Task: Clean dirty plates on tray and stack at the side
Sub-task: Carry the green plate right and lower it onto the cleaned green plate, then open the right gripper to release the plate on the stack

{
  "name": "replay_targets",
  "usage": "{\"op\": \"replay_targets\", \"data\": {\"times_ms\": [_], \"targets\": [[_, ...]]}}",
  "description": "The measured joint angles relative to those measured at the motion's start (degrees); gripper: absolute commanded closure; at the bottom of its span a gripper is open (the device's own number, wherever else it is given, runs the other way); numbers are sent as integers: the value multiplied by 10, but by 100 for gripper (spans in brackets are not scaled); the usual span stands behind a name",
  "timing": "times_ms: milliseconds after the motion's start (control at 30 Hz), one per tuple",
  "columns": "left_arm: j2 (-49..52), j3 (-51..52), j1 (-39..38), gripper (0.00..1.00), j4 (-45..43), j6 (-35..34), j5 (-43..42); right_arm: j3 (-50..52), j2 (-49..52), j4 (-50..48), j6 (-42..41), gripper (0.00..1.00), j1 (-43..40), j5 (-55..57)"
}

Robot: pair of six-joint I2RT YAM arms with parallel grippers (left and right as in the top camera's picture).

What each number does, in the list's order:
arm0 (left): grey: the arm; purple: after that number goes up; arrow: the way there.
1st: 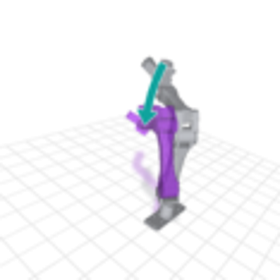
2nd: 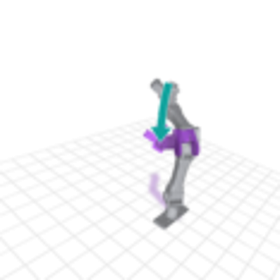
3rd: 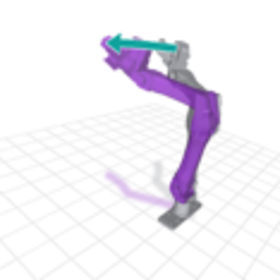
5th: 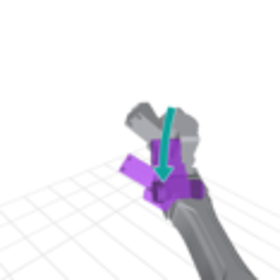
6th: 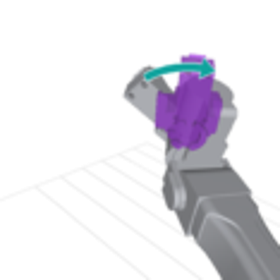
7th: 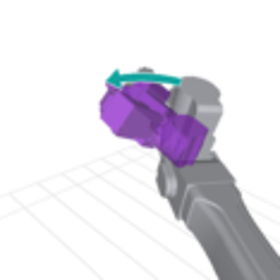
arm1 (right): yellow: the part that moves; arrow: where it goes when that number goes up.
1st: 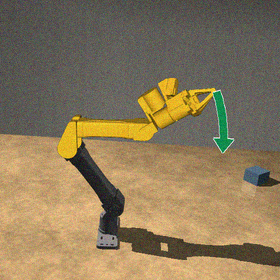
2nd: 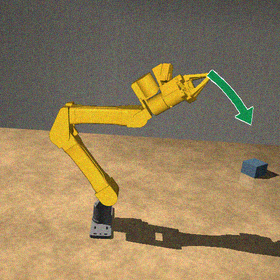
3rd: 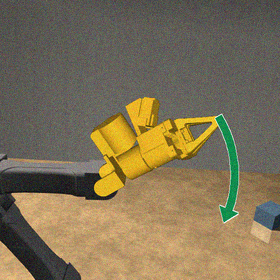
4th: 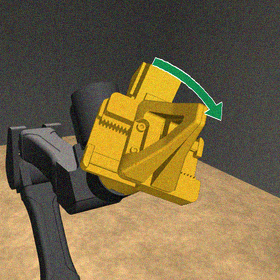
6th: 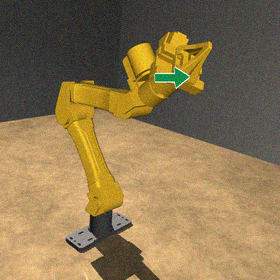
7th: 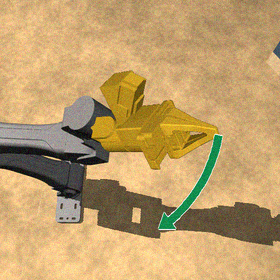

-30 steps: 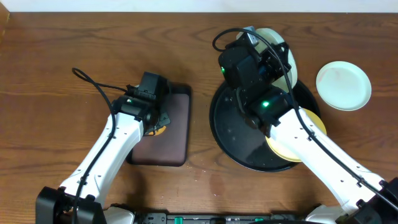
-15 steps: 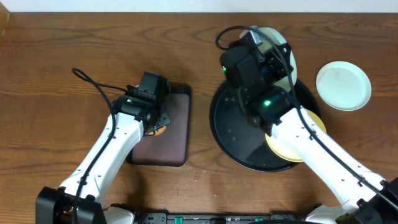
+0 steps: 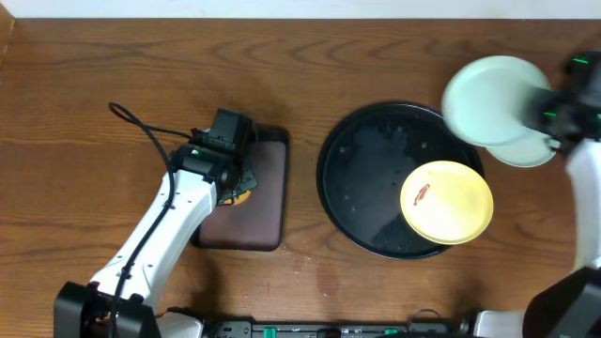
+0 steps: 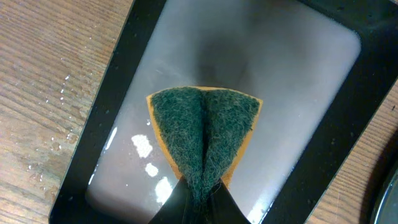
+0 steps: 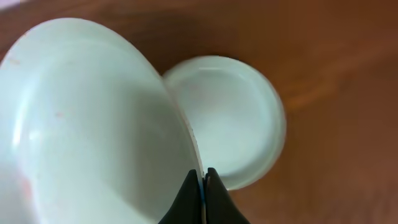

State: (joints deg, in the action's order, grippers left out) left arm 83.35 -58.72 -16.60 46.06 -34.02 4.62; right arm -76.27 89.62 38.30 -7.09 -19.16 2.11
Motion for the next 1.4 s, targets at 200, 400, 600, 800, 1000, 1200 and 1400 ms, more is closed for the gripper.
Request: {"op": "replay_targets", "data": {"times_ms": [200, 400, 600, 800, 1000, 1200, 1400], "targets": [[0, 0, 0, 92, 0, 0, 0, 70, 0, -54, -61, 99, -133, -37], [0, 0, 0, 92, 0, 0, 0, 158, 0, -165, -107, 99, -165, -19], [0, 0, 0, 92, -1, 0, 0, 186, 4, -209, -123, 99, -165, -19], [0, 0, 0, 92, -6, 0, 0, 186, 67, -223, -129, 99, -156, -19], [0, 0, 0, 92, -7, 0, 0, 166, 135, -196, -119, 56, -132, -56], [0, 0, 0, 93, -9, 0, 0, 97, 138, -123, -91, 43, -98, -39], [0, 0, 0, 92, -7, 0, 0, 30, 124, -29, -86, 35, -69, 14]]}}
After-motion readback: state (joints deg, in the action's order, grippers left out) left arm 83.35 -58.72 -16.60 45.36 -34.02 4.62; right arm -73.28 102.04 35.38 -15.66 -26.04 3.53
